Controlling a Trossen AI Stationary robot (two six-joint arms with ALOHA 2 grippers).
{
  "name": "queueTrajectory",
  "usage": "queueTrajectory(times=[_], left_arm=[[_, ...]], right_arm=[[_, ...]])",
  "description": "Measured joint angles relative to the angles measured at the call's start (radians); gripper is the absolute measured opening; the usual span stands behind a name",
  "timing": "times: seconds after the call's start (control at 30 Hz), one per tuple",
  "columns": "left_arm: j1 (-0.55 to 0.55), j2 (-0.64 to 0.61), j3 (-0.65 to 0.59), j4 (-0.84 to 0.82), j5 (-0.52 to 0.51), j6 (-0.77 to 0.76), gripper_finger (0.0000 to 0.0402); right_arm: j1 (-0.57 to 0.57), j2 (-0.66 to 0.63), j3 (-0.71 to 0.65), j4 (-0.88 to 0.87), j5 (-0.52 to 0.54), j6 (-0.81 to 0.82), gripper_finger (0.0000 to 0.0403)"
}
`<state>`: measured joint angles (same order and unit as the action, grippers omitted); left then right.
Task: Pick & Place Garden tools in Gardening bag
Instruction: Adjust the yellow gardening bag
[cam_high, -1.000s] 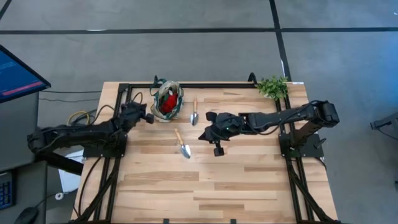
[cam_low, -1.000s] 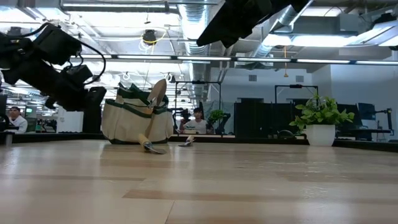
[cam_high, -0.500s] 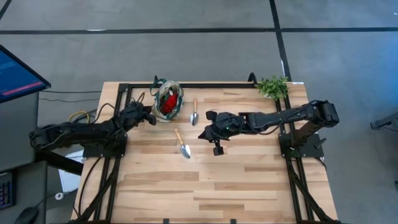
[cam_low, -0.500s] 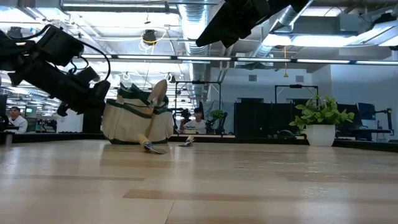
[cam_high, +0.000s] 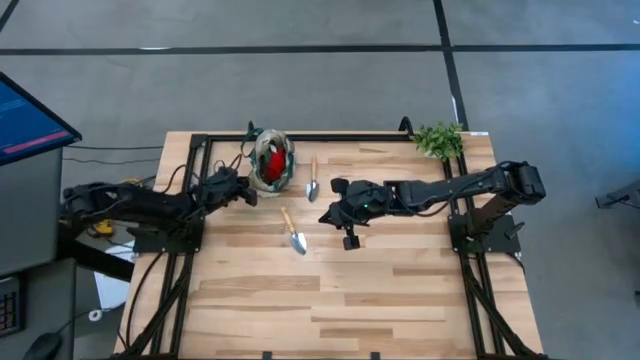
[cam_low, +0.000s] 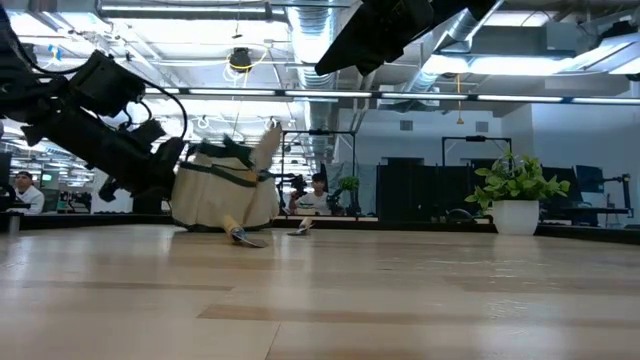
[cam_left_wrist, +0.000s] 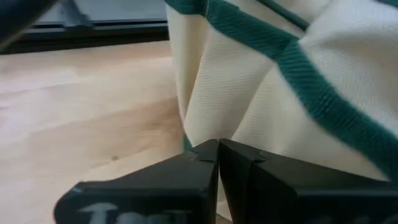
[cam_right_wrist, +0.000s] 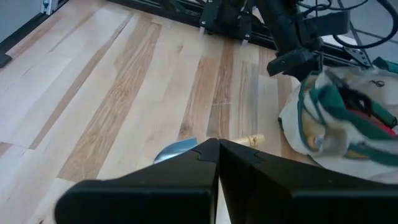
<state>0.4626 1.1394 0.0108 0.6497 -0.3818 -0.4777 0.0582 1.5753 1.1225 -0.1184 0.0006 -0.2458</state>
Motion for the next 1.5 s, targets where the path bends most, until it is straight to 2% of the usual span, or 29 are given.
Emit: queueTrajectory(times=[0.47, 0.6, 0.77, 0.97, 1.1, 1.2, 1.33, 1.5], left_arm=[[-0.123, 0.305, 0.171, 0.061, -0.036, -0.032, 0.0001], [-0.152, 0.368, 0.191, 0.133, -0.040, -0.036, 0.0001], [-0.197, 0.403, 0.224, 0.143, -0.043, -0.035, 0.0001], [-0.205, 0.404, 0.222, 0.128, -0.090, -0.021, 0.0001], [-0.210, 0.401, 0.222, 0.125, -0.093, -0.020, 0.0001], [-0.212, 0.372, 0.221, 0.105, -0.094, -0.019, 0.0001], [-0.238, 0.283, 0.221, 0.063, -0.100, 0.049, 0.0001], [-0.289, 0.119, 0.216, 0.049, -0.099, 0.172, 0.0001]], right_arm=[[0.000, 0.000, 0.000, -0.026, 0.000, 0.000, 0.0000], [0.000, 0.000, 0.000, -0.038, 0.000, 0.001, 0.0000], [0.000, 0.000, 0.000, -0.052, 0.000, 0.001, 0.0000], [-0.014, 0.000, 0.000, -0.104, 0.004, 0.013, 0.0000], [-0.034, 0.000, 0.000, -0.161, 0.085, 0.044, 0.0000], [-0.063, 0.000, -0.016, -0.170, 0.094, 0.062, 0.0000], [-0.111, -0.022, -0.126, -0.062, 0.063, 0.099, 0.0000], [-0.185, -0.087, -0.321, 0.209, -0.023, 0.198, 0.0000]])
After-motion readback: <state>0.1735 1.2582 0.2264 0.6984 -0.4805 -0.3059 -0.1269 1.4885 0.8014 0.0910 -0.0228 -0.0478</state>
